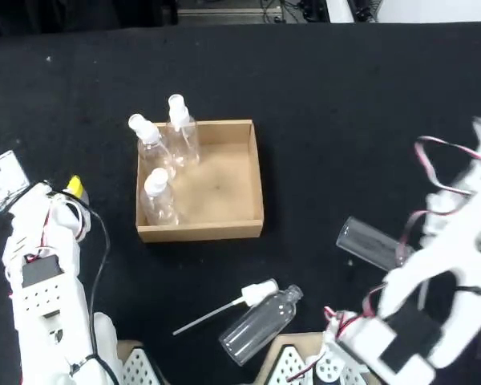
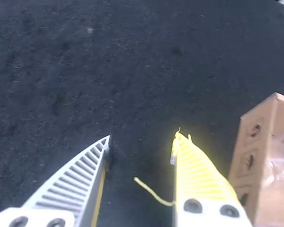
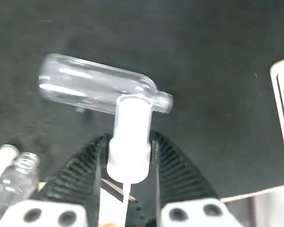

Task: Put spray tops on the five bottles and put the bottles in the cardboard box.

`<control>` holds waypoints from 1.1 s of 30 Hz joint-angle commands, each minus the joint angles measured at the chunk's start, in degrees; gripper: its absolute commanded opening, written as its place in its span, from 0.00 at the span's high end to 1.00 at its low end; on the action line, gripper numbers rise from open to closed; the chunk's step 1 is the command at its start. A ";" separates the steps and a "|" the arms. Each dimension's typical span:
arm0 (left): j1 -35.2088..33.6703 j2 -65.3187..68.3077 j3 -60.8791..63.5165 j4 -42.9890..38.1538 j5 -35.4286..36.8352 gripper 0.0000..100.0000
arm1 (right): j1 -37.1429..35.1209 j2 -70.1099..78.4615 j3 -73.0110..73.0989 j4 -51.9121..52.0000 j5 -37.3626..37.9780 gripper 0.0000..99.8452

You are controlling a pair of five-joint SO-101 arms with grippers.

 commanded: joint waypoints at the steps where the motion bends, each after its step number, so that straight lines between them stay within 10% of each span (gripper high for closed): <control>1: -2.15 -1.23 -1.19 -1.05 -0.35 0.81 | -11.60 -11.03 2.42 1.58 -4.22 0.98; 12: -2.51 -1.23 -0.75 -0.97 -0.35 0.81 | -43.52 -28.53 25.45 -10.55 -24.79 0.96; 19: -2.42 -1.23 -0.66 -0.97 -0.35 0.81 | -44.22 -24.22 31.52 -17.67 -37.10 0.86; 33: -2.51 -1.23 -0.66 -0.97 -0.35 0.81 | -41.23 -19.74 21.76 -13.10 -29.27 0.86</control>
